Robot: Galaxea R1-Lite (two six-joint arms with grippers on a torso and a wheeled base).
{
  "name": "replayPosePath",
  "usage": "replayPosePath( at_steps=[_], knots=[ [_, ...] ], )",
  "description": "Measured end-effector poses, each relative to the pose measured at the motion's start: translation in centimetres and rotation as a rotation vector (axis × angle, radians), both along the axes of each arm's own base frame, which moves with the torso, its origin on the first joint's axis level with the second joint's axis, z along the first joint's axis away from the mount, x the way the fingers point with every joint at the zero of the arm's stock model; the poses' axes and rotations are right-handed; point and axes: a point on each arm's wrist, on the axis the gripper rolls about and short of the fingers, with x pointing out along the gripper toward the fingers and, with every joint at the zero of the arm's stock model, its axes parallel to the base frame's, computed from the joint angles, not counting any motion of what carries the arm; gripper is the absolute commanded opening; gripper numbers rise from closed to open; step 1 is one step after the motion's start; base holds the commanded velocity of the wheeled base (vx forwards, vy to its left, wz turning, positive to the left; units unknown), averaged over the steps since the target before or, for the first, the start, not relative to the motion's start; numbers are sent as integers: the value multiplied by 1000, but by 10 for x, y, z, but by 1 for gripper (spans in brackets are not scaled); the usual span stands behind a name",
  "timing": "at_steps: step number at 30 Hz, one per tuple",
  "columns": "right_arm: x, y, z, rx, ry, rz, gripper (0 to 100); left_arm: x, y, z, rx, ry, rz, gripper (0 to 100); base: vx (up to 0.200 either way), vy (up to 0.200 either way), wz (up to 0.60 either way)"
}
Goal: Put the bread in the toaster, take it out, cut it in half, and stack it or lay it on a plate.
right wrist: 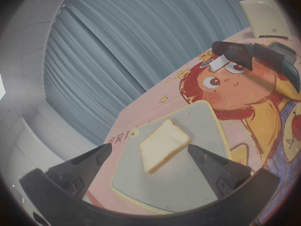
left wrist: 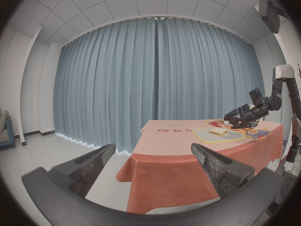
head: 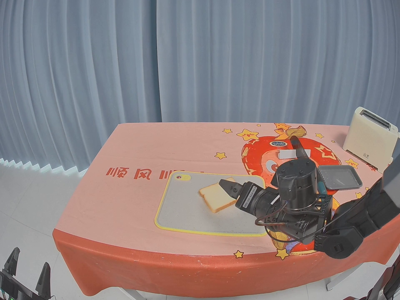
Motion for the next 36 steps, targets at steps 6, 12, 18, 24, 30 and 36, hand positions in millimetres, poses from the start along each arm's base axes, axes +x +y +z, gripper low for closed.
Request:
replayPosePath(
  at_steps=[6, 12, 18, 24, 30, 36],
  knots=[
    [-7, -5, 13, 22, -23, 2, 100, 0, 0, 0, 0, 0, 0, 100, 0, 0, 0],
    [-20, -13, 27, 18, -62, 28, 100, 0, 0, 0, 0, 0, 0, 100, 0, 0, 0],
    [-28, -33, 50, -11, -155, 36, 100, 0, 0, 0, 0, 0, 0, 100, 0, 0, 0],
    [-28, -64, 72, -92, -270, 21, 100, 0, 0, 0, 0, 0, 1, 100, 0, 0, 0],
    [-29, -97, 84, -188, -359, 11, 100, 0, 0, 0, 0, 0, 0, 100, 0, 0, 0],
    [-34, -119, 93, -270, -426, -5, 100, 0, 0, 0, 0, 1, 0, 100, 0, 0, 0]
  ],
)
